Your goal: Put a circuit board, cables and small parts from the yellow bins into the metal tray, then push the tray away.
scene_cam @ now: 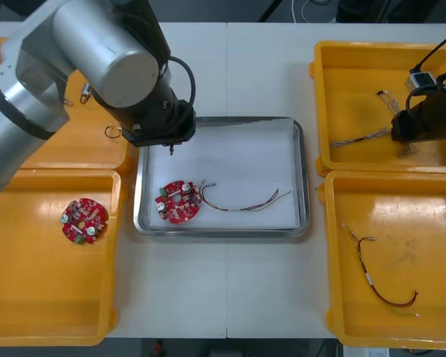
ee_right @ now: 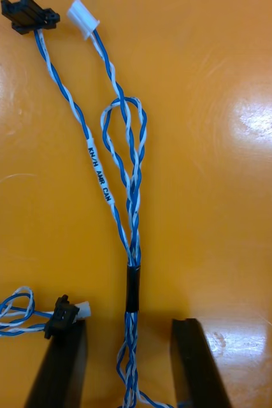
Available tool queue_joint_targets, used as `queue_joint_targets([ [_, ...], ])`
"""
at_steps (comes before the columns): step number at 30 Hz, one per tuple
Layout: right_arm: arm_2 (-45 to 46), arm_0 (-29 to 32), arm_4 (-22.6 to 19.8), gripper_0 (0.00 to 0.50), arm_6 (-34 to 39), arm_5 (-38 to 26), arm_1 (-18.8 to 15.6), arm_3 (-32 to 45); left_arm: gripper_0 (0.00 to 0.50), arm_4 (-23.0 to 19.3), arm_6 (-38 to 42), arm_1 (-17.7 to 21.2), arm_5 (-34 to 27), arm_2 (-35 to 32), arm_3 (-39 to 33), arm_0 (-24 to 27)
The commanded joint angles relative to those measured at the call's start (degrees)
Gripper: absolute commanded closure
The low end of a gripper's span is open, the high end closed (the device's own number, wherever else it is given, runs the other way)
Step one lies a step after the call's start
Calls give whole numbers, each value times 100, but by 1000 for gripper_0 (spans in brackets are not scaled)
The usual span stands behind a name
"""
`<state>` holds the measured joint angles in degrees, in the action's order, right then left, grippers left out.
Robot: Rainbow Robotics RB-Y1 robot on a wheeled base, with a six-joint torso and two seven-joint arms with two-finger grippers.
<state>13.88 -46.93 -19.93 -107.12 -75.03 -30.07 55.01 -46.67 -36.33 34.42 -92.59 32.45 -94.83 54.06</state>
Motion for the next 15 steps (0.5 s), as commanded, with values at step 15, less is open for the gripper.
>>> queue_joint_targets([
  [15,317,17,51,500,315,-1137,-377,766,500,571,-419,-392,918,807,1300,333],
])
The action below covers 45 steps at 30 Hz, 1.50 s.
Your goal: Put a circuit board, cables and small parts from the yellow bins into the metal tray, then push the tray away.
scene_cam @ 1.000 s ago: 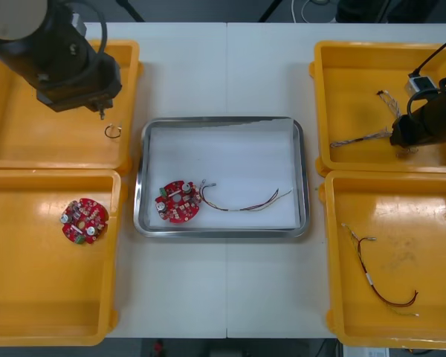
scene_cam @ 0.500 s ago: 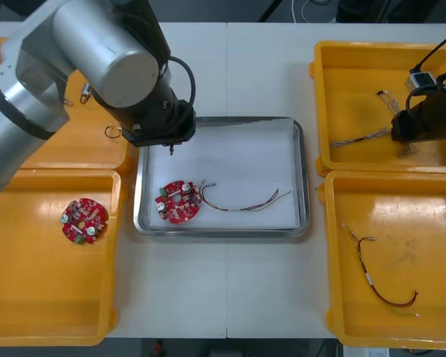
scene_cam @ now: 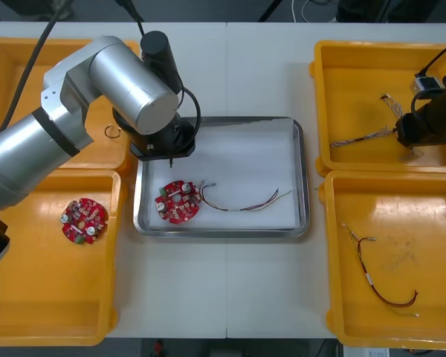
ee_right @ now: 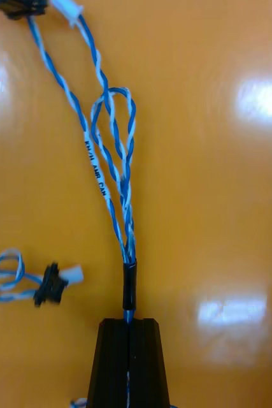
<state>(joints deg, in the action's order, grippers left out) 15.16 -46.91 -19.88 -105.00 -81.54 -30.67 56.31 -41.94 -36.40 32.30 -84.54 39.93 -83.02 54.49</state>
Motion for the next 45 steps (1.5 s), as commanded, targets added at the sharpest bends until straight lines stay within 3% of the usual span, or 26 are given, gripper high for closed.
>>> queue_joint_targets([
  [1,233,15,54,500,76,-679,-325,811,500,116,-420,-189,113,59,120,290],
  [6,409,15,54,500,15,-1426,-334,1514,491,99,-412,-206,113,59,120,290],
  [8,409,15,54,500,-12,-1646,-360,1787,258,99,-403,-198,113,59,120,290],
  [9,409,15,63,500,-38,-1795,-369,1945,32,99,-394,-198,113,59,120,290],
  [10,400,15,54,500,-64,-1927,-378,2094,0,99,-385,-206,113,59,120,281],
  [19,374,15,-78,500,-205,-2797,-369,2929,0,90,-315,-206,60,59,-3,290],
  [24,181,15,-174,500,-267,-2846,-378,3342,0,116,-236,-206,-344,-55,-249,290],
  [36,-540,15,-429,500,-416,-2846,-378,4344,0,81,1,-83,-1952,-1162,-1401,290],
  [41,-901,24,-904,500,-425,-2846,-378,4775,0,64,1,154,-2515,-1883,-1620,299],
  [45,-1173,15,-1238,500,-425,-2846,-378,5100,0,55,-25,365,-2546,-2296,-1577,307],
])
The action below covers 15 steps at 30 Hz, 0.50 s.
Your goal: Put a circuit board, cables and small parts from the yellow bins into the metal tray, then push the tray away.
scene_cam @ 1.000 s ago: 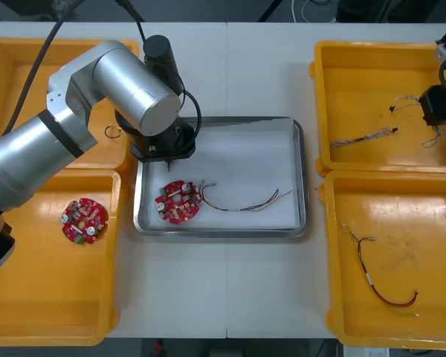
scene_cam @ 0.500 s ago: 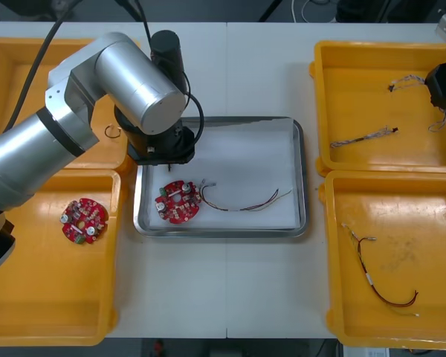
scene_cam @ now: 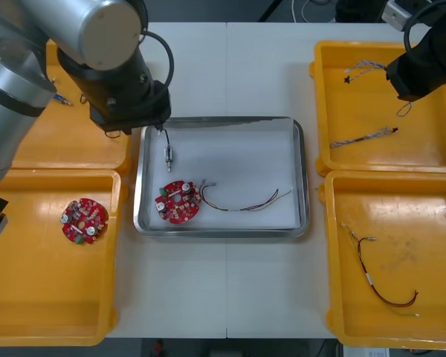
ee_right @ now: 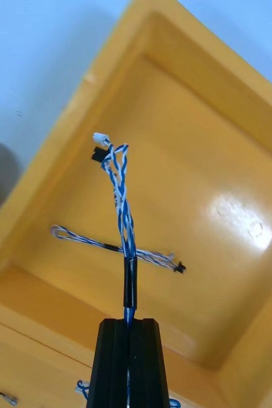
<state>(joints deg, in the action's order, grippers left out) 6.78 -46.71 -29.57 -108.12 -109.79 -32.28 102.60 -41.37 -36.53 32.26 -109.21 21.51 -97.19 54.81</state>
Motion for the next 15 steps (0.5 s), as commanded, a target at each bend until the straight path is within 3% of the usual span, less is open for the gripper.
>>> queue_joint_targets([
  [1,-449,-4,-374,500,-113,-21,-218,586,0,-20,-29,439,-79,-578,-81,276],
  [10,-1310,-4,-1024,500,-157,-21,-174,1438,0,15,-179,984,-13,-1246,851,303],
  [15,-1785,-22,-1200,500,-298,-21,116,1438,0,182,-267,1142,374,-1352,1712,452],
])
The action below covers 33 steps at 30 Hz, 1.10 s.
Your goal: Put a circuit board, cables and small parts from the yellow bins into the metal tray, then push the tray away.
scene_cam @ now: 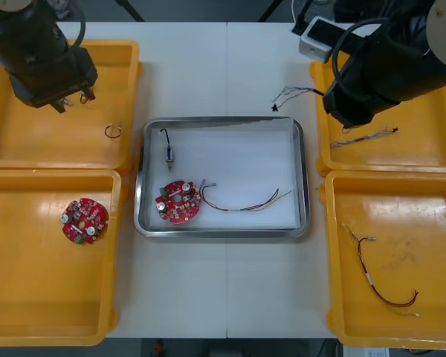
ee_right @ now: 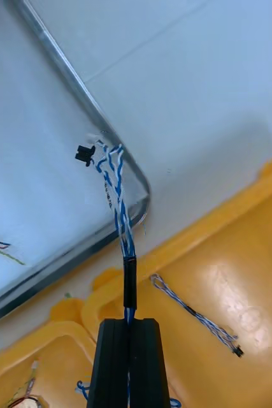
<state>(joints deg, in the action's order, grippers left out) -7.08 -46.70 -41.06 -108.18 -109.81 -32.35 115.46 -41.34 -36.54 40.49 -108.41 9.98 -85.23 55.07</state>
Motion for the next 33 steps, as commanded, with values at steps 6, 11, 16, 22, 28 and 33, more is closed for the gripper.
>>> queue_joint_targets([
  [6,-1112,-120,388,500,-651,320,467,153,0,381,-345,328,865,-207,1378,672],
  [11,-1481,-128,581,500,-1188,777,669,-76,0,442,-389,320,1410,-198,2019,830],
  [16,-1920,-128,634,500,-1697,1410,765,-445,0,548,-477,232,2061,-198,2705,936],
  [22,-2342,-128,722,500,-1900,1770,765,-840,0,811,-548,-6,2650,-198,3461,1076],
  [28,-2694,-128,933,500,-1961,2069,748,-1245,0,1075,-583,-278,3212,-207,4138,1217],
  [33,-2834,-120,1021,500,-2058,2324,721,-1588,0,1295,-583,-454,3608,-207,4480,1261],
])
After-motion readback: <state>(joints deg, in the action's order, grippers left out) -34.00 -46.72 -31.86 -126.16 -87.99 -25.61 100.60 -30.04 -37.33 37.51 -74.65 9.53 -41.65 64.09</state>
